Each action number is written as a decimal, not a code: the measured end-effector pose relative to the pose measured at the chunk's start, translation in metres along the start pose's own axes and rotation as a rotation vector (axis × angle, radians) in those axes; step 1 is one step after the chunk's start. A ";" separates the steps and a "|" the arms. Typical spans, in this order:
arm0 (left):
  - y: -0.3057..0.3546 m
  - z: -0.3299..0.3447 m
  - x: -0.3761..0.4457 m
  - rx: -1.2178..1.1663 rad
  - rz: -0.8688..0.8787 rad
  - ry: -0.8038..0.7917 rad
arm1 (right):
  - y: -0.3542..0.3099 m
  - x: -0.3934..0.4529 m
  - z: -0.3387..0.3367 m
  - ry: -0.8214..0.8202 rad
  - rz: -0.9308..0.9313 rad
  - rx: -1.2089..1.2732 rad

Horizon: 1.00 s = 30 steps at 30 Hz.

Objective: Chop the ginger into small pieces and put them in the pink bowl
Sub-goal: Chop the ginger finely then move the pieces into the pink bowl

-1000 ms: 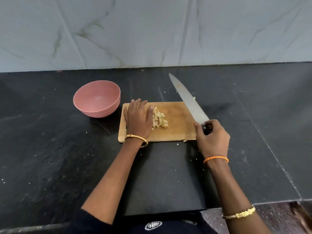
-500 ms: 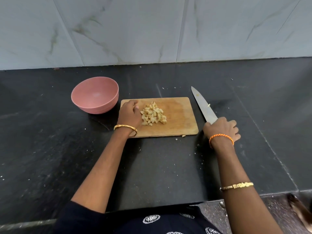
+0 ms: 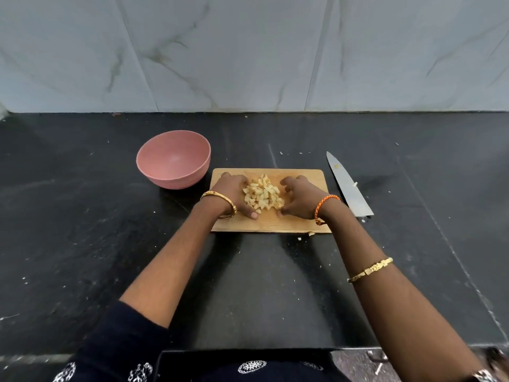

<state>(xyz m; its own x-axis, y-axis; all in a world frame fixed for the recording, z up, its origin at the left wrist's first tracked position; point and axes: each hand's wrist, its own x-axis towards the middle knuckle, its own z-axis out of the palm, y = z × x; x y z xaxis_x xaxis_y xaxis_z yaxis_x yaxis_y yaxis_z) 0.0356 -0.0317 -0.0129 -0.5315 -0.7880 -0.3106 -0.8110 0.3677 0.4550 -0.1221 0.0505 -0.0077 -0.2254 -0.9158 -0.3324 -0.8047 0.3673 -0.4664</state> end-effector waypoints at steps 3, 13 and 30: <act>-0.002 -0.001 0.003 -0.011 0.027 0.007 | -0.004 0.011 -0.004 0.116 -0.094 0.097; -0.004 0.000 0.005 -0.001 0.046 0.045 | -0.026 0.021 0.033 0.168 -0.306 0.190; 0.003 -0.011 0.010 0.029 0.080 -0.091 | -0.013 -0.008 -0.006 -0.150 0.006 -0.215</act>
<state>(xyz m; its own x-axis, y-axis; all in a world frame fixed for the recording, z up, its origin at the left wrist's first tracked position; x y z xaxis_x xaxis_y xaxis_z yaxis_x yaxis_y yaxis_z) 0.0309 -0.0436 -0.0055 -0.6138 -0.7080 -0.3493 -0.7712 0.4430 0.4572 -0.1130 0.0518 0.0064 -0.1592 -0.8735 -0.4600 -0.9053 0.3150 -0.2849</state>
